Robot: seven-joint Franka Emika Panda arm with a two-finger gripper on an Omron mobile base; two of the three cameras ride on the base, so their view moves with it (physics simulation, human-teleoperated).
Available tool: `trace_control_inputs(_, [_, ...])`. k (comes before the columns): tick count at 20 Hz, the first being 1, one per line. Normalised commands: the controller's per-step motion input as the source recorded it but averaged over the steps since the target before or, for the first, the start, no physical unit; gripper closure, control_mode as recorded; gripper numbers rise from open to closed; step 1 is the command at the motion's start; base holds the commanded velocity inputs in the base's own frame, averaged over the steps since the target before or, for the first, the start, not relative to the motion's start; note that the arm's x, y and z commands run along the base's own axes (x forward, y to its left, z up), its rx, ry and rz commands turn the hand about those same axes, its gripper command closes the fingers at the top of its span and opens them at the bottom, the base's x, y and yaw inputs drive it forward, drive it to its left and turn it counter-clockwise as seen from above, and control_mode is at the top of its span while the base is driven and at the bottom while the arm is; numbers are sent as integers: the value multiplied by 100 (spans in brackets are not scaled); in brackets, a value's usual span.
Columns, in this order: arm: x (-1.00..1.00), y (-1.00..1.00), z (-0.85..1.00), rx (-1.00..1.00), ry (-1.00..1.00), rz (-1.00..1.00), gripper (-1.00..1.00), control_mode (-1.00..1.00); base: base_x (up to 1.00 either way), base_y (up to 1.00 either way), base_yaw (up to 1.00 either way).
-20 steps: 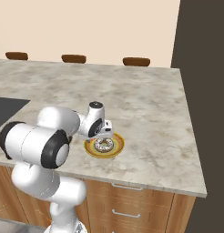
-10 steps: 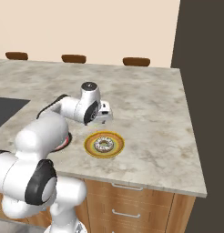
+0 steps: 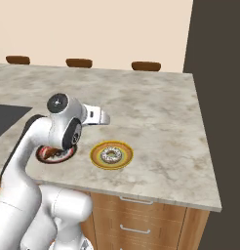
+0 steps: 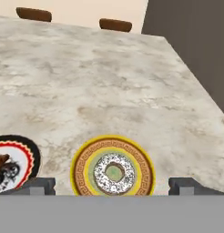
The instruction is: Place the pastries on the plates.
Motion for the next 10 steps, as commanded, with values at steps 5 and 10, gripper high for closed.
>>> trace_control_inputs(5, [-100,0,100,15,-17,-16,-100,-100,0,0,0])
trace_control_inputs(10, [-100,0,100,35,17,-8,-100,-100,0,0,0])
